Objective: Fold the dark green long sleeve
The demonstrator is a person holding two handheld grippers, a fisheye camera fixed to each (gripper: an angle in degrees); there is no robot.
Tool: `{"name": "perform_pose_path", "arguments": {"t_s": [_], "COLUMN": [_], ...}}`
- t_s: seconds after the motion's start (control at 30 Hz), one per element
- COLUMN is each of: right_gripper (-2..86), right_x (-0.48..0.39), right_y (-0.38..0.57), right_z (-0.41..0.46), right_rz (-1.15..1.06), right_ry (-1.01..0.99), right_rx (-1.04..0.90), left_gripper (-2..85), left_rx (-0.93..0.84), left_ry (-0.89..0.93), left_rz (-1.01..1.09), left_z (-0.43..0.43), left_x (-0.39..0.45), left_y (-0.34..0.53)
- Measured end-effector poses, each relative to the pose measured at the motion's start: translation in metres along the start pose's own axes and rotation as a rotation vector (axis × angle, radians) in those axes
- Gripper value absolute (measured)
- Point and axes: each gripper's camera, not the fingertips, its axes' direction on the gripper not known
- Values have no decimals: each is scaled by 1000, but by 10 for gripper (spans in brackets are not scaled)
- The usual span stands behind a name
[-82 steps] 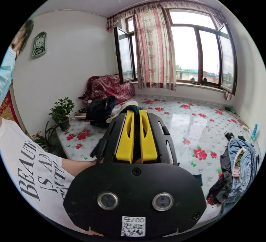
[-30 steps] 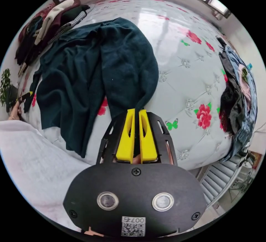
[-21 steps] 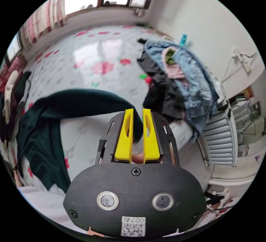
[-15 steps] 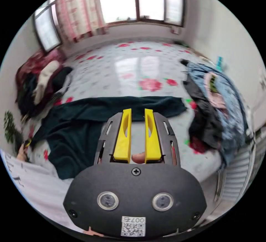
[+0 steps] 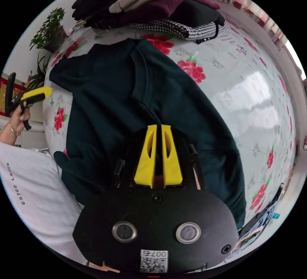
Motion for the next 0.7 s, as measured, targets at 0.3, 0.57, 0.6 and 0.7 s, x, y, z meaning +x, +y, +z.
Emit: {"name": "perform_pose_path", "arguments": {"t_s": [0.3, 0.57, 0.6, 0.7], "right_gripper": [2, 44, 47, 61], "right_x": [164, 86, 75, 22], "right_y": [-17, 107, 122, 195], "right_z": [-147, -122, -114, -78], "right_rz": [528, 518, 518, 556], "right_ry": [118, -66, -78, -115], "right_rx": [433, 474, 447, 274], "left_gripper": [49, 66, 70, 81], "left_rx": [-95, -128, -137, -170], "left_ry": [128, 200, 204, 229], "left_rz": [315, 369, 380, 426], "left_z": [15, -3, -5, -12], "left_x": [63, 58, 57, 57], "left_y": [21, 59, 67, 85]}}
